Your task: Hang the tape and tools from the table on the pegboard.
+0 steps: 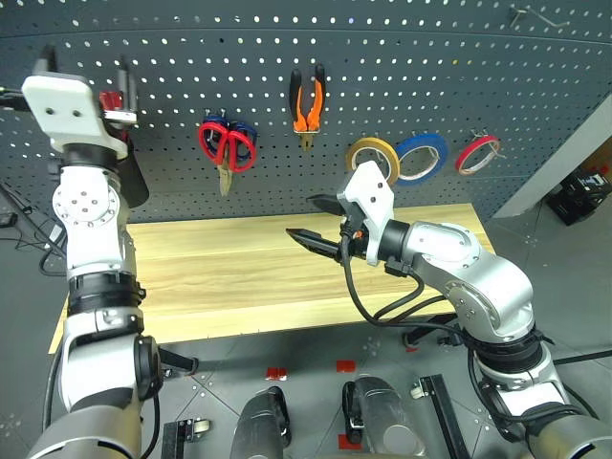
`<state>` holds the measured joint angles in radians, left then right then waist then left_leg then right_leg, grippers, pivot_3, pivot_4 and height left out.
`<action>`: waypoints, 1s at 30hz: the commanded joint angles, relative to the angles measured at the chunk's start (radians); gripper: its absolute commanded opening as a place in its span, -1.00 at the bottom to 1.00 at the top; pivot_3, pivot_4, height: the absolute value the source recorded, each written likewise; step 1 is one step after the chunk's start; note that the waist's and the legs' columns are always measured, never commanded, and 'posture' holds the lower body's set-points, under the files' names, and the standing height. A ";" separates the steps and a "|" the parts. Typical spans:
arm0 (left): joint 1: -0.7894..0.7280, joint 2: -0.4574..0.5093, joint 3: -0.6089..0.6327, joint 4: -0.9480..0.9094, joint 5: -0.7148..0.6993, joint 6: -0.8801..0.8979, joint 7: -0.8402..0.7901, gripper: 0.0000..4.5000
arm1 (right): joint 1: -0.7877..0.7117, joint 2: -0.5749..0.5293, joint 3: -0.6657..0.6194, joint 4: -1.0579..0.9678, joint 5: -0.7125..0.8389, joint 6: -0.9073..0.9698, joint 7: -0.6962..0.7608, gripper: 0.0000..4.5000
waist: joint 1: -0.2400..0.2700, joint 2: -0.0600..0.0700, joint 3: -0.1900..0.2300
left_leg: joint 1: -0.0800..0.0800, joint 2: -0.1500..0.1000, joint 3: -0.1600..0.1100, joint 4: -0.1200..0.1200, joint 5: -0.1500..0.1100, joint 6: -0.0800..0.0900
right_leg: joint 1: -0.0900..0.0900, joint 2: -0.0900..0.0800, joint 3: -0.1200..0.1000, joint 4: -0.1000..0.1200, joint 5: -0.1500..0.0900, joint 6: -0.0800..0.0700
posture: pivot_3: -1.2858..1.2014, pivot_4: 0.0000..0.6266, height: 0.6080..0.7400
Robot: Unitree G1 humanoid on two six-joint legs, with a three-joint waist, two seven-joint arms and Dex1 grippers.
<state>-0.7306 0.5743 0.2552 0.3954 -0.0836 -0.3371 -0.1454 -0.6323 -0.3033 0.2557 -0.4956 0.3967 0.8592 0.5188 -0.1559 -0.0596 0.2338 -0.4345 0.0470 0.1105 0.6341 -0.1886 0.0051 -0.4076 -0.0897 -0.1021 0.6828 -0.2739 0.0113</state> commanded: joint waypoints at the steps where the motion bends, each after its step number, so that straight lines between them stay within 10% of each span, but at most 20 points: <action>1: 0.157 -0.027 -0.021 -0.221 -0.071 0.166 -0.067 0.78 | 0.029 -0.013 -0.026 -0.060 -0.002 -0.042 -0.004 0.43 | -0.012 0.003 -0.008 | 0.000 0.000 0.000 0.000 0.000 0.000 | 0.000 0.000 0.000 0.000 0.000 0.000 | -0.22 -0.53 1.00; 12: 0.509 -0.079 0.044 -0.600 -0.088 0.736 0.054 0.78 | 0.226 -0.023 -0.093 0.072 -0.119 -0.261 -0.086 0.43 | -0.037 0.004 -0.039 | 0.003 0.000 -0.003 0.003 -0.001 0.002 | 0.001 0.001 0.001 0.008 0.000 0.000 | -0.16 -0.63 1.00; 30: 0.685 -0.195 0.098 -0.467 -0.109 0.619 0.026 0.78 | 0.353 0.063 -0.259 0.693 -0.336 -0.765 -0.328 0.43 | -0.017 0.009 -0.110 | 0.005 0.001 -0.002 0.007 -0.003 0.003 | 0.002 0.002 0.005 0.013 0.000 0.000 | -0.12 -0.89 1.00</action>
